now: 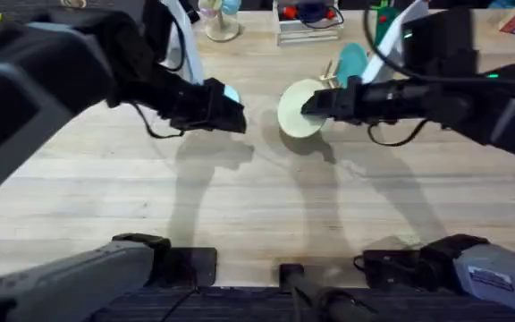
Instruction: Pick up the plates from the table one by one and place each into a slot on the dish rack.
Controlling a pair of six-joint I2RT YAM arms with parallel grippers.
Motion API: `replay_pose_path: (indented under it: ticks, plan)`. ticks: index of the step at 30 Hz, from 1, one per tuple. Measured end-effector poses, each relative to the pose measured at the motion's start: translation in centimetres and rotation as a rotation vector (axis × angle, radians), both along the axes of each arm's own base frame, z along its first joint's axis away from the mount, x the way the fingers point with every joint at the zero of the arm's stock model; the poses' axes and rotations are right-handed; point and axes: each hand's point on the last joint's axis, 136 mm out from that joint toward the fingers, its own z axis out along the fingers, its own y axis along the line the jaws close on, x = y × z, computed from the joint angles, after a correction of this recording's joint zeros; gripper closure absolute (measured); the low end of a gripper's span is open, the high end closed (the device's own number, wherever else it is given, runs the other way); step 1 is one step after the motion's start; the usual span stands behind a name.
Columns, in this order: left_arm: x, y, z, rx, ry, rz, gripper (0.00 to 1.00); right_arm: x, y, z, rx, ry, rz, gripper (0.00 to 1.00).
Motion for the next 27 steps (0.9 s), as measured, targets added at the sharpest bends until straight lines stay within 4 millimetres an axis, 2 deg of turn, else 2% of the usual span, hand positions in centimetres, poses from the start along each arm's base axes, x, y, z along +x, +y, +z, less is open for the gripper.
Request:
replay_pose_path:
  ticks: [4, 9, 17, 24, 27]
  plan:
    - [-0.7, 1.4, 2.1, 0.083, -0.053, 0.009, 0.96, -0.8, -1.3, 1.3, -0.031, -0.036, -0.006, 0.97]
    - [-1.1, 2.9, 5.9, 0.175, -0.154, 0.02, 0.96, -2.4, -3.1, 2.1, -0.148, -0.032, -0.001, 0.97]
    - [-2.3, 5.7, 10.8, 0.325, -0.244, 0.054, 0.96, -2.6, -6.3, 7.3, -0.374, -0.117, 0.004, 0.97]
    - [-2.6, 7.4, 13.4, 0.42, -0.294, 0.076, 0.96, -2.3, -9.8, 11.1, -0.583, -0.199, -0.034, 0.97]
    - [-2.5, 7.7, 14.3, 0.433, -0.318, 0.083, 0.96, -2.0, -10.7, 12.2, -0.636, -0.234, -0.047, 0.97]
